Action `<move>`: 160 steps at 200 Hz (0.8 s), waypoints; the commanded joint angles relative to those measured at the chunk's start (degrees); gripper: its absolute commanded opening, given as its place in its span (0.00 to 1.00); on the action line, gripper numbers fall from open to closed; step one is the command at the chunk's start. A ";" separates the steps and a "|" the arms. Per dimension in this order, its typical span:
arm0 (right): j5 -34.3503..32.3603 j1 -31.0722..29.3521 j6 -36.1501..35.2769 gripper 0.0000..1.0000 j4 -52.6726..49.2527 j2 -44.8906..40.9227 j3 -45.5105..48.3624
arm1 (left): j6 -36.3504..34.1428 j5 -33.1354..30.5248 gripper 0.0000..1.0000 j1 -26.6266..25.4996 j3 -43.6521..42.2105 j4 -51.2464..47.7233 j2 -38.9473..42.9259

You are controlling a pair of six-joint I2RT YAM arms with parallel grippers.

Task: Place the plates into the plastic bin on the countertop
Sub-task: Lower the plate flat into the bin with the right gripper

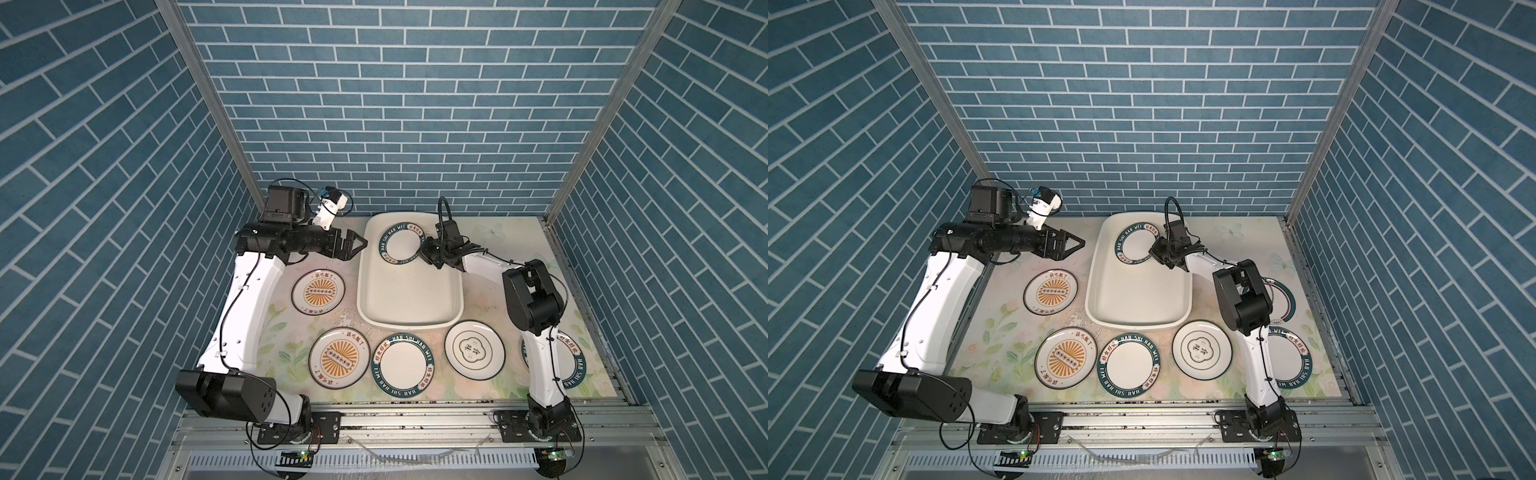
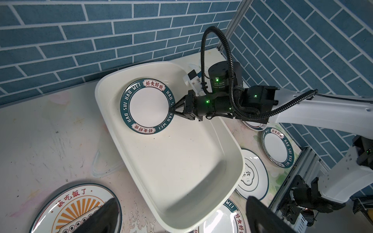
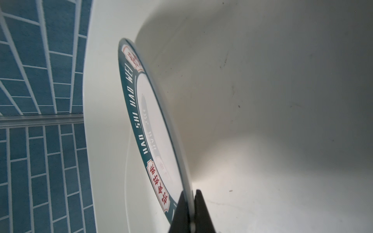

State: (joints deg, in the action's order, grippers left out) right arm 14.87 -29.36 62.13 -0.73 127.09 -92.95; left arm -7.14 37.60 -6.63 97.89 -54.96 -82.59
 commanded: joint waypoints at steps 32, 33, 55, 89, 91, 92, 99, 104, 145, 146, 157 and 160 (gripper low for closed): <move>1.74 -0.17 3.01 0.00 3.45 2.56 -2.76 | -0.07 1.24 1.00 0.42 -0.61 0.10 1.11; 1.65 -0.21 3.05 0.00 3.45 2.60 -2.72 | -0.07 1.24 1.00 0.40 -0.65 0.11 1.16; 0.94 -0.25 3.09 0.01 3.79 2.57 -1.88 | -0.12 1.24 0.99 0.48 -0.66 0.04 1.18; 1.03 -0.25 3.34 0.03 4.16 2.97 -1.37 | -0.04 1.51 1.00 0.48 -0.44 0.11 1.12; 1.03 -0.23 3.35 0.03 4.16 2.99 -1.36 | -0.06 1.51 1.00 0.48 -0.47 0.11 1.12; 1.03 -0.24 3.35 0.03 4.16 2.94 -1.32 | -0.11 1.51 0.99 0.48 -0.48 0.11 1.11; 1.03 -0.21 3.30 0.04 4.18 3.01 -1.31 | -0.13 1.48 1.00 0.49 -0.45 0.12 1.11; 1.04 -0.25 3.35 0.05 4.17 3.14 -1.32 | -0.15 1.51 1.00 0.48 -0.46 0.09 1.18; 1.01 -0.25 3.48 0.09 4.00 3.39 -1.44 | -0.09 1.51 0.99 0.66 -0.38 0.03 1.28; 1.02 -0.25 3.50 0.09 4.04 3.41 -1.49 | -0.08 1.51 0.99 0.66 -0.40 0.03 1.28; 1.13 -0.26 3.48 0.10 4.01 3.52 -1.54 | -0.08 1.55 1.00 0.66 -0.40 0.03 1.29; 1.13 -0.21 3.47 0.10 4.03 3.52 -1.60 | -0.12 1.51 1.00 0.70 -0.35 0.03 1.29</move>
State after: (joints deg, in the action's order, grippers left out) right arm 15.68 -29.36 64.31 0.97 129.51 -93.41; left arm -7.14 38.44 -6.42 97.89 -54.96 -82.48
